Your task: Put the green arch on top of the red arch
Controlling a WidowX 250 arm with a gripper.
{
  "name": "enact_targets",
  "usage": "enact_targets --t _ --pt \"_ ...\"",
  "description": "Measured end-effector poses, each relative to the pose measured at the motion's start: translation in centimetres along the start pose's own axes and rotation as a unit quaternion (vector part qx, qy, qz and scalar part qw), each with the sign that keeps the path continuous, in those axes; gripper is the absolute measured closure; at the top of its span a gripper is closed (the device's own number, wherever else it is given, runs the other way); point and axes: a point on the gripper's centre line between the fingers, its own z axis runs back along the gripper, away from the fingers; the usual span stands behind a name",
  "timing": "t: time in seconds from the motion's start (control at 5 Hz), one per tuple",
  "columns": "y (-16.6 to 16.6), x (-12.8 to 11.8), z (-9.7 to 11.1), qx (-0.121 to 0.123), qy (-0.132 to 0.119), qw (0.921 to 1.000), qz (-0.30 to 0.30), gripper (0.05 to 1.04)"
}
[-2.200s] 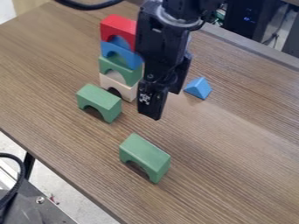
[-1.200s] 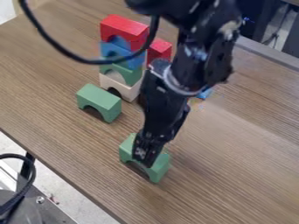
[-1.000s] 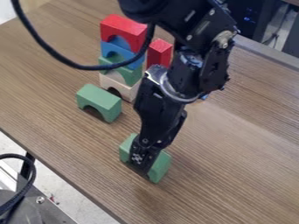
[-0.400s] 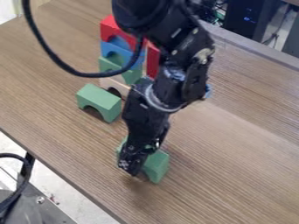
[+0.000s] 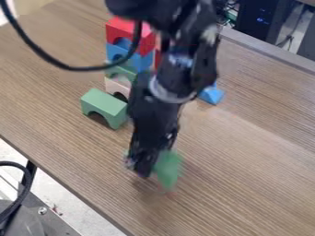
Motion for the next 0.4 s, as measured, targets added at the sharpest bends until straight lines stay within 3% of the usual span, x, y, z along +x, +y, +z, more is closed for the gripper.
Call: enact_targets --t 0.2,0.4 --pt "0.3 -1.2 5.0 -0.007 0.041 0.9982 -0.043 0.495" --pt "0.0 -1.0 9.2 -0.009 0.050 0.9965 -0.067 0.495"
